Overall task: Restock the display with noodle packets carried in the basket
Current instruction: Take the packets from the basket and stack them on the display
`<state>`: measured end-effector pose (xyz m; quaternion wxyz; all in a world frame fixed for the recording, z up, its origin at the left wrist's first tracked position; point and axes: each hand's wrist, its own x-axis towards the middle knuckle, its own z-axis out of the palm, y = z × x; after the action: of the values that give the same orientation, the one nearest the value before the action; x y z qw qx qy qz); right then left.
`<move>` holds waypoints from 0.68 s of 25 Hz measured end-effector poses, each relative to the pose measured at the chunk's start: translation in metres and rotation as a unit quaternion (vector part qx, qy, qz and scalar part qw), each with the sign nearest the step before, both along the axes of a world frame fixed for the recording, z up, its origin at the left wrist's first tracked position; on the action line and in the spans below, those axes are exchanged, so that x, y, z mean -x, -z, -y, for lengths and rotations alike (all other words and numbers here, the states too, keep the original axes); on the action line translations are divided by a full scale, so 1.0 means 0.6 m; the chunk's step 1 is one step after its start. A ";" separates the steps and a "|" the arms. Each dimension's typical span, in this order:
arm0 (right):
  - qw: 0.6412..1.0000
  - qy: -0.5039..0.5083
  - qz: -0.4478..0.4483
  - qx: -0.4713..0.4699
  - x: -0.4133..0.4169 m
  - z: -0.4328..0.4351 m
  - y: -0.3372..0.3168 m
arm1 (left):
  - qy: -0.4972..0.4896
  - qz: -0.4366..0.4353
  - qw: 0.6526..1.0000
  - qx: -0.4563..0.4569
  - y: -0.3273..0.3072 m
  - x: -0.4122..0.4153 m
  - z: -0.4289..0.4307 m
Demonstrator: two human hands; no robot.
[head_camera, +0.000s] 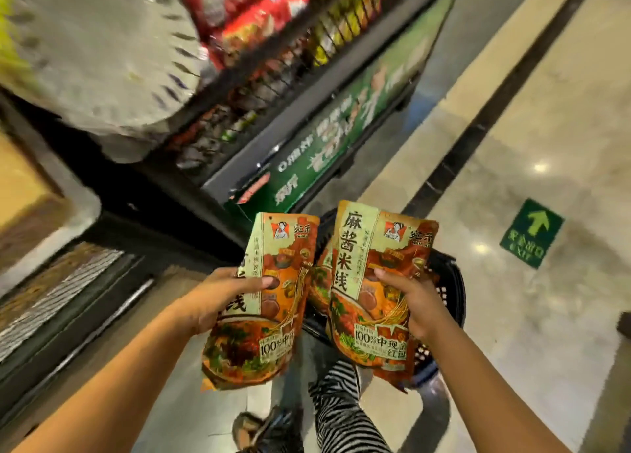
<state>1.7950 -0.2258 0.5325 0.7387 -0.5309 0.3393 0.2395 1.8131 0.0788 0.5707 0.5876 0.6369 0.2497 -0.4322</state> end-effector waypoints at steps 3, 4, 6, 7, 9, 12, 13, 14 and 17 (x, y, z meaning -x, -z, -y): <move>0.998 -0.045 0.042 0.016 0.032 -0.083 -0.078 | -0.046 0.042 0.998 -0.004 -0.076 0.088 -0.083; 0.997 -0.060 0.056 0.012 0.045 -0.117 -0.104 | -0.063 0.053 0.997 0.004 -0.095 0.118 -0.116; 0.994 -0.082 0.073 0.001 0.071 -0.184 -0.155 | -0.099 0.081 0.992 0.010 -0.138 0.176 -0.184; 0.992 -0.092 0.085 -0.005 0.085 -0.219 -0.175 | -0.116 0.101 0.988 0.011 -0.160 0.207 -0.218; 0.987 -0.114 0.114 -0.014 0.113 -0.278 -0.212 | -0.141 0.136 0.981 0.006 -0.196 0.260 -0.274; 0.974 -0.154 0.164 -0.022 0.174 -0.374 -0.259 | -0.196 0.187 0.963 -0.003 -0.248 0.354 -0.367; 0.971 -0.160 0.177 -0.015 0.194 -0.399 -0.269 | -0.217 0.206 0.954 -0.008 -0.260 0.383 -0.393; 0.967 -0.167 0.192 -0.010 0.213 -0.421 -0.276 | -0.241 0.223 0.944 -0.014 -0.269 0.412 -0.415; 0.959 -0.186 0.213 -0.009 0.249 -0.470 -0.282 | -0.310 0.254 0.916 -0.024 -0.286 0.478 -0.461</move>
<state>1.6455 0.0564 0.7019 0.7411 -0.6167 0.0669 0.2567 1.5260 0.3555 0.7424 0.7200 0.6299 0.2876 -0.0456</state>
